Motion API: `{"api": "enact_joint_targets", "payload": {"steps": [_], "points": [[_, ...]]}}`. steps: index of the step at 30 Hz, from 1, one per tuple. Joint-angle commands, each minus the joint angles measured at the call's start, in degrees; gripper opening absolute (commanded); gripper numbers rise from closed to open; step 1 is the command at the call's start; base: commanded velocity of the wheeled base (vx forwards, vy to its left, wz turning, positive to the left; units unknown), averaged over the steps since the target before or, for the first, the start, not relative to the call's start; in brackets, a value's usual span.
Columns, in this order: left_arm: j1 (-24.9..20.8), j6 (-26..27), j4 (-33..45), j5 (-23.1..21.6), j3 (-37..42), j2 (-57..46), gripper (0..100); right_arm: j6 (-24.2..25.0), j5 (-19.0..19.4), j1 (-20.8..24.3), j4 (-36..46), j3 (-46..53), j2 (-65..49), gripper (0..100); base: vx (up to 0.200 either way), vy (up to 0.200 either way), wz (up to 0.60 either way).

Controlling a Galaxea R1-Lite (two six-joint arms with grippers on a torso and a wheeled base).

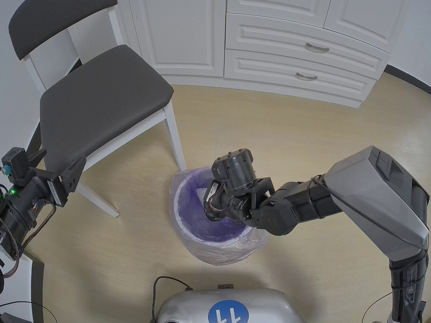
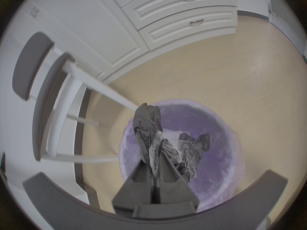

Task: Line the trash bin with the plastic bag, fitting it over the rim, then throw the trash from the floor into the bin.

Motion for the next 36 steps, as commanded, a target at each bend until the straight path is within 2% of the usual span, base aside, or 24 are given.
{"api": "enact_joint_targets", "payload": {"steps": [1, 7, 12, 17, 21, 36], "points": [[-0.09, -0.01, -0.02, 0.00, 0.09, 0.35, 100, -2.11, 0.12, 1.68, 2.85, 2.49, -0.07, 0, 0.000, 0.000, 0.00], [-0.09, -0.01, -0.02, 0.00, 0.18, 0.53, 100, -2.90, 1.00, 2.29, 12.17, 0.21, 2.22, 0, 0.000, 0.000, 0.00], [-0.09, -0.01, -0.02, 0.00, 0.18, 0.53, 100, -1.67, 0.91, 2.12, 11.55, -1.29, 3.10, 0, 0.000, 0.000, 0.00], [-0.09, -0.01, -0.02, 0.00, 0.18, 0.62, 100, 2.02, 0.38, 1.59, 7.68, -4.10, 6.00, 0, 0.000, 0.000, 0.00], [-0.09, 0.08, -0.02, 0.00, 0.18, 0.53, 100, 1.85, 0.21, 1.24, 4.52, -4.10, 7.76, 0, 0.000, 0.000, 0.00], [-0.09, 0.87, -0.02, 0.00, 0.27, 0.62, 100, 1.67, 0.03, 1.24, 4.34, -5.42, 11.36, 0, 0.000, 0.000, 0.00]]}}
